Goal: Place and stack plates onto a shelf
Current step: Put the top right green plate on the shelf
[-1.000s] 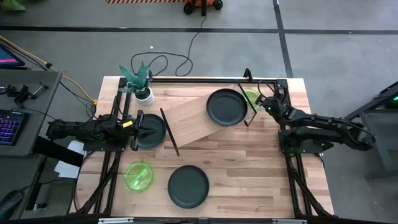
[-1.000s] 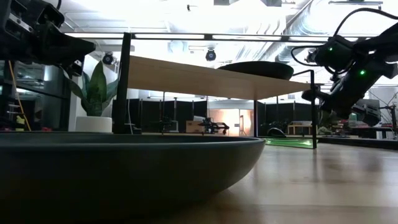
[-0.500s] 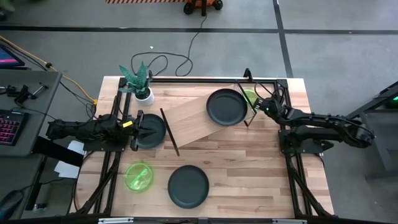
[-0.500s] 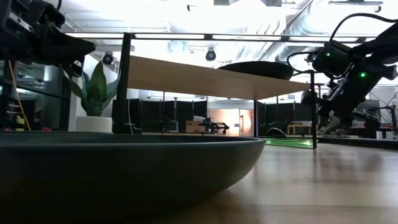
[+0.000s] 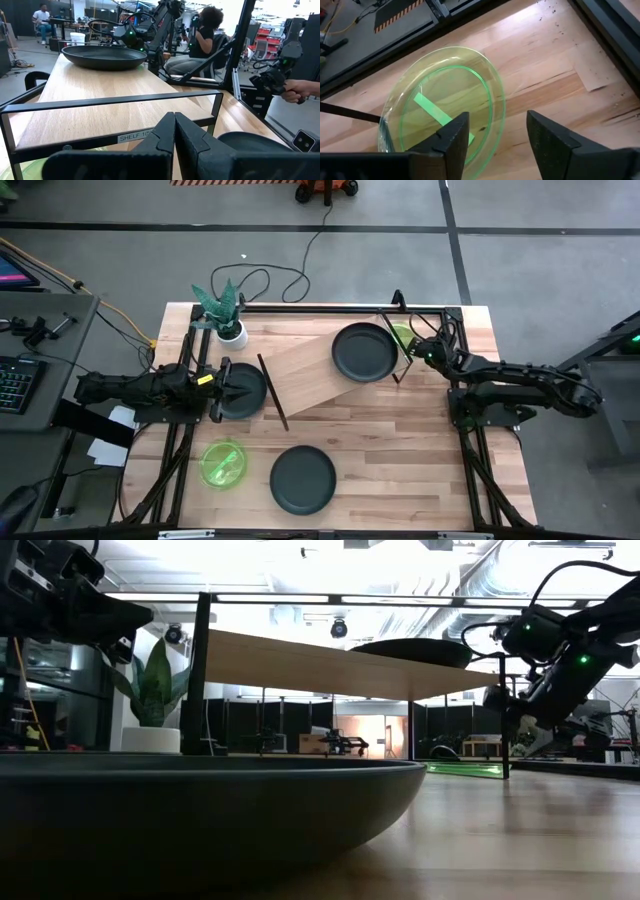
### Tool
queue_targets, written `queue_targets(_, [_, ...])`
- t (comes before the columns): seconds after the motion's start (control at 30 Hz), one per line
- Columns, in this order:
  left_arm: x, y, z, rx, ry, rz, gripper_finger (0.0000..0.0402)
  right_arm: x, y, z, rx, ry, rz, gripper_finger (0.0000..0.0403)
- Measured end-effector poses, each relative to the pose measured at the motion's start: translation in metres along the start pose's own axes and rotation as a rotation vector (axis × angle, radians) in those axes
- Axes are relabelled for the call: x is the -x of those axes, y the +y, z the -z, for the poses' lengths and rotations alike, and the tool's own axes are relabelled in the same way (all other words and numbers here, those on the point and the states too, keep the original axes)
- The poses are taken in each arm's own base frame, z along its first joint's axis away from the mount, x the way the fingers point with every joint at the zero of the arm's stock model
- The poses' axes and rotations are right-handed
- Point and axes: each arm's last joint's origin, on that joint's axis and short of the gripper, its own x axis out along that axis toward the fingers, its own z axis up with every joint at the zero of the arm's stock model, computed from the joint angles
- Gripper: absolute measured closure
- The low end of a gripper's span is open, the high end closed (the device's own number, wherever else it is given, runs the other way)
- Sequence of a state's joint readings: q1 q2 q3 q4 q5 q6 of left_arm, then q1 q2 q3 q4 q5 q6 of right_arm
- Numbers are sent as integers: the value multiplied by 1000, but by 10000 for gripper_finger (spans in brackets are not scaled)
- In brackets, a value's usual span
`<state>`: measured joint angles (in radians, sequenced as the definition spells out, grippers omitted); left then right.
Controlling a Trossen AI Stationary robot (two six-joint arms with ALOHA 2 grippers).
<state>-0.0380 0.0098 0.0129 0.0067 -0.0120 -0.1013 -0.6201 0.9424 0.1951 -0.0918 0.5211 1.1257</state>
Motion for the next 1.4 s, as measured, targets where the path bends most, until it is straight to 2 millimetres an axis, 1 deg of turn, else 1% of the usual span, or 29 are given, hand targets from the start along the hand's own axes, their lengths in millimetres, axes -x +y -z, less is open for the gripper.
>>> queue_targets(0.4, [0, 0, 0, 0, 0, 0, 401, 0, 2, 1, -2, 54, -36, 222])
queue_targets(0.57, [0, 0, 0, 2, 0, 0, 401, 0, 3, 1, -66, 45, -51, 222])
queue_targets(0.8, [0, 0, 0, 2, 0, 0, 401, 0, 8, -2, -93, 33, -102, 222])
queue_targets(0.97, [0, 0, 0, 2, 0, 0, 401, 0, 3, 1, -72, 56, -51, 222])
queue_targets(1.17, [0, 0, 0, 2, 0, 0, 401, -2, 0, 1, -96, 48, -16, 222])
queue_targets(1.4, [0, 0, 0, 1, 0, 0, 401, -16, 3, 8, -98, 38, 23, 222])
